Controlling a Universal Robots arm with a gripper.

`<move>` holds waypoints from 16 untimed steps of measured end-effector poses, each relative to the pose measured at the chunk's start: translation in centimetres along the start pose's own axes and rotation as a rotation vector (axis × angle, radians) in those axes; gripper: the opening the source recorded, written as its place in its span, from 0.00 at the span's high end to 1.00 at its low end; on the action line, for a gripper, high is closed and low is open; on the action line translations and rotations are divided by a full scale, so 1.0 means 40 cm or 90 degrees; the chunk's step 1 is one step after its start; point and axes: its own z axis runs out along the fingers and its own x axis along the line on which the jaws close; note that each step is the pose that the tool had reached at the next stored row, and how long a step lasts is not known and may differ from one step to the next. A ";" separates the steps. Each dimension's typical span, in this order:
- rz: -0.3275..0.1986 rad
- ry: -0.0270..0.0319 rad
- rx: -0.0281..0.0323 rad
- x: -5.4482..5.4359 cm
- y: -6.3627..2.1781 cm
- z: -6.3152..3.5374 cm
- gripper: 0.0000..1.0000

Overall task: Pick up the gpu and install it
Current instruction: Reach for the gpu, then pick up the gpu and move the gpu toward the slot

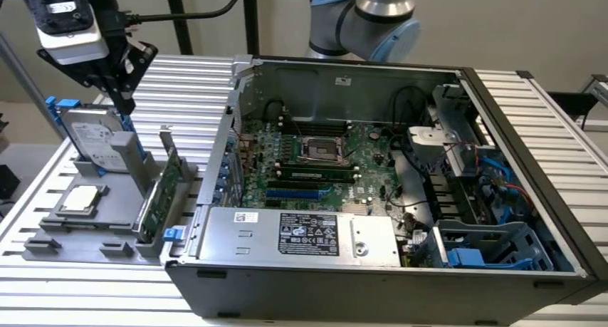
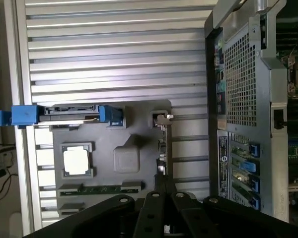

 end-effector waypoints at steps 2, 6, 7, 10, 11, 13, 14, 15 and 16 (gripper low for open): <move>0.000 0.0001 0.0005 0.010 -0.009 0.002 0.89; 0.000 0.0002 0.0011 0.020 -0.022 0.003 0.89; 0.000 0.0002 0.0011 0.020 -0.022 0.003 0.89; 0.000 0.0002 0.0011 0.020 -0.022 0.003 0.89; 0.000 0.0002 0.0011 0.020 -0.022 0.003 0.89; 0.000 0.0002 0.0011 0.020 -0.022 0.003 0.89; 0.000 0.0002 0.0011 0.020 -0.022 0.003 0.89; 0.000 0.0002 0.0011 0.020 -0.022 0.003 0.89; 0.000 0.0002 0.0011 0.020 -0.022 0.003 0.89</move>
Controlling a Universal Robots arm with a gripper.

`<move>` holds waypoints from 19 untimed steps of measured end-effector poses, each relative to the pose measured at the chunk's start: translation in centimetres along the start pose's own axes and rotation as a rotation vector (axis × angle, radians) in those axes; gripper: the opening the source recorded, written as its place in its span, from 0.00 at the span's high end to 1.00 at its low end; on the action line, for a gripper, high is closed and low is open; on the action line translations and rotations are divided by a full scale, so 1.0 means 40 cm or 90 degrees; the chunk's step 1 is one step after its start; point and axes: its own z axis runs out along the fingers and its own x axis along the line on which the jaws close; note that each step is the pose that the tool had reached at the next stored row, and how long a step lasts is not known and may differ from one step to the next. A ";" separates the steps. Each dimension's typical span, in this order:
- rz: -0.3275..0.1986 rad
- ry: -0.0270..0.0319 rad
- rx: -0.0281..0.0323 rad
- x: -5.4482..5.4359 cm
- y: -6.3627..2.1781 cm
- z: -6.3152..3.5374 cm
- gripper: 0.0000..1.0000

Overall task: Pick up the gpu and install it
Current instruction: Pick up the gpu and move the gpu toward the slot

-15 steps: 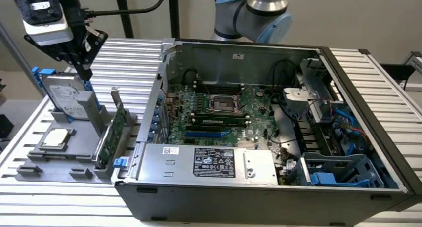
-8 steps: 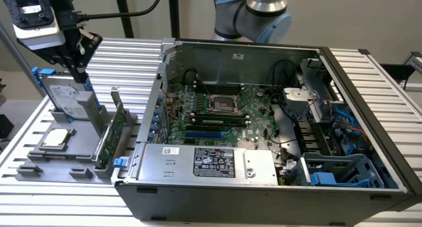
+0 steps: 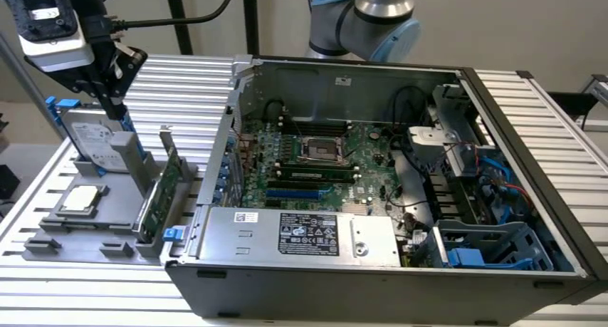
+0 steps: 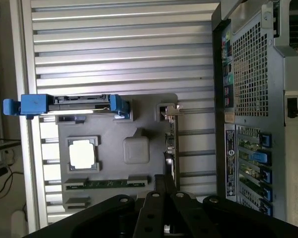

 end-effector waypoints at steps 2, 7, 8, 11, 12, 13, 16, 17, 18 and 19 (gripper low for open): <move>0.000 0.0000 0.0000 0.000 0.000 0.000 0.89; 0.000 0.0000 0.0000 0.000 0.000 0.000 0.82; 0.000 0.0000 0.0000 0.000 0.000 0.000 0.70; 0.000 0.0000 0.0000 0.000 0.000 0.000 0.64; 0.000 0.0001 0.0000 0.000 0.000 0.000 0.58; 0.000 0.0005 0.0001 0.000 0.000 0.000 0.52; 0.000 0.0009 0.0018 0.000 0.000 0.002 0.46; 0.000 0.0008 0.0028 0.000 0.000 0.006 0.46; 0.000 0.0008 0.0031 0.000 -0.001 0.010 0.46; 0.000 0.0008 0.0032 0.000 -0.002 0.014 0.46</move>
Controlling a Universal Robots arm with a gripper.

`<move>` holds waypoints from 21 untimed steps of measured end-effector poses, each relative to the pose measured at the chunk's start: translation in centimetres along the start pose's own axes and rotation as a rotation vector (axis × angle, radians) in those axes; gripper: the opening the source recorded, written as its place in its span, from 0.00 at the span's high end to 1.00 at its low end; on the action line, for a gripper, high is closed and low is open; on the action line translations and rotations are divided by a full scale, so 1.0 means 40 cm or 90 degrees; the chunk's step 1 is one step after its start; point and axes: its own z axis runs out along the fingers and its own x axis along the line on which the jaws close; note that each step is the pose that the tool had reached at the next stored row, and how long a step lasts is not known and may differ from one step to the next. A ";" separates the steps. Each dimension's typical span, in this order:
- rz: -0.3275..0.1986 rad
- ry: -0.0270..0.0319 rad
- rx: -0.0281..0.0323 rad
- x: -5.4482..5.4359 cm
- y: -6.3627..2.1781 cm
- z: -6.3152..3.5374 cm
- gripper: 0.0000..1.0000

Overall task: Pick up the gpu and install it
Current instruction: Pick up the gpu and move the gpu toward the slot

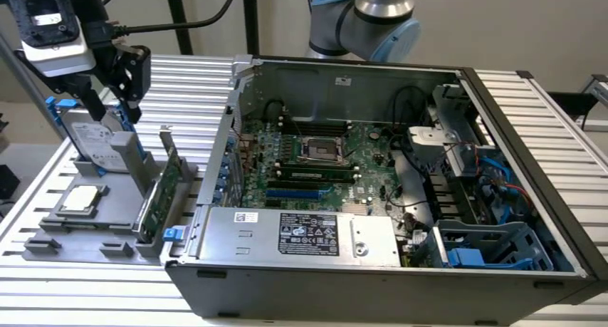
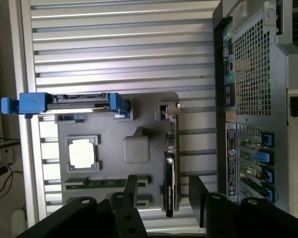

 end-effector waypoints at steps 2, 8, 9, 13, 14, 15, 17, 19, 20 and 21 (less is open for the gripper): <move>0.000 0.0000 0.0000 0.000 -0.002 0.009 0.46; 0.000 0.0000 0.0000 0.000 -0.010 0.036 0.46; 0.000 -0.0001 0.0000 0.000 -0.011 0.041 0.46; 0.000 0.0000 0.0001 0.000 -0.019 0.059 0.46; 0.000 0.0000 0.0000 0.000 -0.021 0.063 0.46; 0.000 0.0000 0.0001 0.000 -0.023 0.067 0.46; 0.000 -0.0001 0.0000 0.000 -0.028 0.077 0.46; 0.000 0.0000 0.0000 -0.001 -0.032 0.086 0.46; 0.000 0.0000 0.0000 -0.001 -0.034 0.090 0.46; 0.000 0.0000 0.0000 -0.001 -0.036 0.095 0.46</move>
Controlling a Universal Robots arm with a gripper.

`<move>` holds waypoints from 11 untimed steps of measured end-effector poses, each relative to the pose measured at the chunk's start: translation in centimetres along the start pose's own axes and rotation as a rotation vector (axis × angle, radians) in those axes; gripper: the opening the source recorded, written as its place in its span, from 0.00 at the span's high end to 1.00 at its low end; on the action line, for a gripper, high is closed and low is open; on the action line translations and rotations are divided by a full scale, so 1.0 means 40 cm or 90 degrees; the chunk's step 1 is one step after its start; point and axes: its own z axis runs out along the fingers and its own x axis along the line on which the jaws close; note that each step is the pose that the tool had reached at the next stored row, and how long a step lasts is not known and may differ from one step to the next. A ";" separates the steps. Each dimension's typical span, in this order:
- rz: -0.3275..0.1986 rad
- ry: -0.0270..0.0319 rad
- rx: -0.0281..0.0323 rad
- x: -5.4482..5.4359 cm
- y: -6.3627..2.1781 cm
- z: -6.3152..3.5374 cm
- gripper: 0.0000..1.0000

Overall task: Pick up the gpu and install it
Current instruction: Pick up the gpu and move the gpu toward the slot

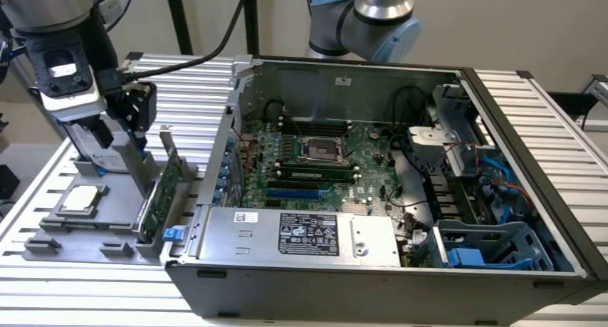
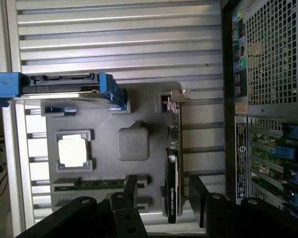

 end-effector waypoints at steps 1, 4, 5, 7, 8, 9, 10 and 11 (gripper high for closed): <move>0.000 0.0000 0.0000 0.000 -0.002 0.005 0.46; 0.000 0.0000 0.0000 -0.003 -0.008 0.018 0.46; 0.000 0.0000 0.0000 -0.004 -0.010 0.022 0.46; 0.000 0.0000 0.0000 -0.008 -0.012 0.032 0.46; 0.000 0.0000 0.0000 -0.011 -0.013 0.036 0.46; 0.000 0.0000 0.0000 -0.014 -0.013 0.041 0.46; 0.000 0.0001 0.0001 -0.018 -0.013 0.045 0.46; 0.000 0.0001 0.0000 -0.021 -0.014 0.050 0.46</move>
